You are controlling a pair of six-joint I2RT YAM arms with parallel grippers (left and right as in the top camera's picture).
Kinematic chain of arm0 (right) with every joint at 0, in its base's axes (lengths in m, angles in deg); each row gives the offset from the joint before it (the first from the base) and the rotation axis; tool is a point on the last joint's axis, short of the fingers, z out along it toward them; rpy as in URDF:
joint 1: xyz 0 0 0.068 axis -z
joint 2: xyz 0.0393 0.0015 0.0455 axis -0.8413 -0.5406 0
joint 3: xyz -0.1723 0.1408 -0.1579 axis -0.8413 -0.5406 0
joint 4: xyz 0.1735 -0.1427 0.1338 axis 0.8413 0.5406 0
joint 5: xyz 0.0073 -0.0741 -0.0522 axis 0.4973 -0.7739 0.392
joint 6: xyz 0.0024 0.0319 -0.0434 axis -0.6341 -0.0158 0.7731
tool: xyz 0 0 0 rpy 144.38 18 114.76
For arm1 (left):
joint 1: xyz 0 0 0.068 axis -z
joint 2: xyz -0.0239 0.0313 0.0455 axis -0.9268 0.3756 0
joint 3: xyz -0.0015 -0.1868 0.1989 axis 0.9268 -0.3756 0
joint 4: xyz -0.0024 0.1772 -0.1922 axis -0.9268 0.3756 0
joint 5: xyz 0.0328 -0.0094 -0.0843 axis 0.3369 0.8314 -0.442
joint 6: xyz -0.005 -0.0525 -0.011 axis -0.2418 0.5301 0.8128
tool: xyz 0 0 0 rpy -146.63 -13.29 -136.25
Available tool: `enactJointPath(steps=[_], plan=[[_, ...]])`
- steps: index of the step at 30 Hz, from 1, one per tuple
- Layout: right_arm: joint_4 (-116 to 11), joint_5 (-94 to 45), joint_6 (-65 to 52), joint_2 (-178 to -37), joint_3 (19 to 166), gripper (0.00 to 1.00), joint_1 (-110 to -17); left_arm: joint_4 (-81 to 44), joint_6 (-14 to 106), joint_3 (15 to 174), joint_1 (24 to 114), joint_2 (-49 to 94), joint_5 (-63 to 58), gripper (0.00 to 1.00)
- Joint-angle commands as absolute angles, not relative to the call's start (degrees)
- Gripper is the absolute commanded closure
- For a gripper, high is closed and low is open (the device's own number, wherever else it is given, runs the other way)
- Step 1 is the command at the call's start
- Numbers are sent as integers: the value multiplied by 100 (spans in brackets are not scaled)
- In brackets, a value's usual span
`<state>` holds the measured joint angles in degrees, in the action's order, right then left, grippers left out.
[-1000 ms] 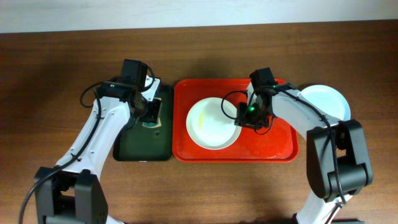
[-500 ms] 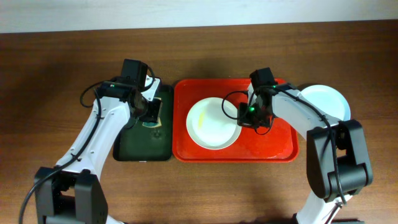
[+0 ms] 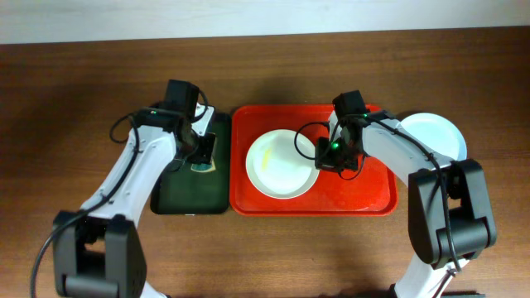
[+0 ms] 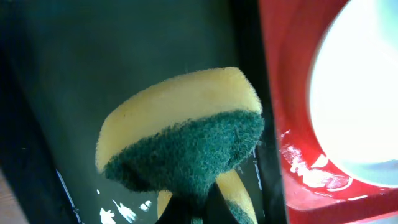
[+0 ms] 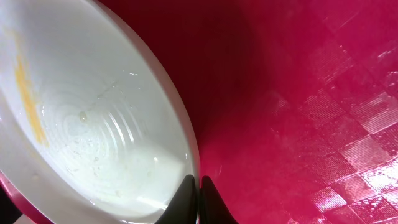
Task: Clean dirty plates on tray and stack at the side
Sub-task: 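Lift the sponge with the left gripper and carry it right to the white plate, then scrub the white plate with the sponge while right gripper holds its rim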
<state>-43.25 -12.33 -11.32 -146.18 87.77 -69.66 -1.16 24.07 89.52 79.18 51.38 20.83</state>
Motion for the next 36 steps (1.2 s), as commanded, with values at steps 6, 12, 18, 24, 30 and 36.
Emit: enactJointPath(steps=[6,12,18,24,30,36], plan=[[-4393,-1167,-1138,-14605,8851,96,-7042,1702,2824,11268,7958,6386,2282,100],[-4410,-1246,-1140,-14605,8851,96,-7169,1414,2826,11456,8338,6740,1250,100],[-4406,-1244,-1140,-14605,8849,96,-7202,1068,3021,11450,8909,6998,789,100],[-4406,-1244,-1140,-14605,8847,96,-7204,955,3360,11450,9236,7325,1156,100],[-4408,-1246,-1138,-14605,8847,96,-7204,841,3357,11450,9234,7699,1152,100],[-4412,-1246,-1136,-14607,8847,96,-7204,631,3399,11450,9243,8073,1152,100]])
